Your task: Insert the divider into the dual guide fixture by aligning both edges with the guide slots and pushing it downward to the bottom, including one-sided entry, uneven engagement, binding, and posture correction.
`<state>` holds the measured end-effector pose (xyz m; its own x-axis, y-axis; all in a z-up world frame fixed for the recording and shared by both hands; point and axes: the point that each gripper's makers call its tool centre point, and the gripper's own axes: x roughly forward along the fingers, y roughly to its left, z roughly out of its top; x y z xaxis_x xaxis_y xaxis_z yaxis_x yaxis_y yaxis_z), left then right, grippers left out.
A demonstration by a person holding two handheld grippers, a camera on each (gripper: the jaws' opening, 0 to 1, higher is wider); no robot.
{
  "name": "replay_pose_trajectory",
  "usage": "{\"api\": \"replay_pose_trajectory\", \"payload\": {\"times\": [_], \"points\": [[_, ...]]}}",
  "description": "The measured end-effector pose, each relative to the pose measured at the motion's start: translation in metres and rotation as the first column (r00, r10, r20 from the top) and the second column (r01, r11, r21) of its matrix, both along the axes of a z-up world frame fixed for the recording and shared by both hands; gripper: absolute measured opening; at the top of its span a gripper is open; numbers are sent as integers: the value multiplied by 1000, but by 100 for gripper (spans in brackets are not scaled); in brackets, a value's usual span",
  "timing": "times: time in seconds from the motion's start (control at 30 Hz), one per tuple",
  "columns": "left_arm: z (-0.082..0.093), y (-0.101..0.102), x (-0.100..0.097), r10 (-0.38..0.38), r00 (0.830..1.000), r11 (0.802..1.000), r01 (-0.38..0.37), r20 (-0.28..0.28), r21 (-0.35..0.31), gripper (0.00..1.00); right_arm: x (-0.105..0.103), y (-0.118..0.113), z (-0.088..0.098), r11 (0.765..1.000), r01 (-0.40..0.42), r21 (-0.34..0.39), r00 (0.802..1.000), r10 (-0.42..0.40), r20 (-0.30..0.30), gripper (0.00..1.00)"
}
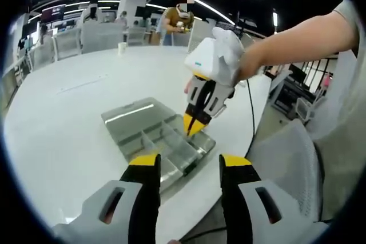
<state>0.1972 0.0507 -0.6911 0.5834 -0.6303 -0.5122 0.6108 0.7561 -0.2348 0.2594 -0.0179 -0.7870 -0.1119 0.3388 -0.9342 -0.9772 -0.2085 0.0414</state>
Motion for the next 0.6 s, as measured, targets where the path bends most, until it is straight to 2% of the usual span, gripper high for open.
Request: {"api": "replay_pose_trajectory", "payload": {"times": [0.37,0.6], "points": [[-1,-1,0,-2,1000,1000,2,-7,1,39,0,0,-3,1000,8,7,1000,-8,0,0],[-2,1,1,-4,1000,1000,4,-8,5,39,0,-1,-7,999,33,-16,999,-33,15,0]]}}
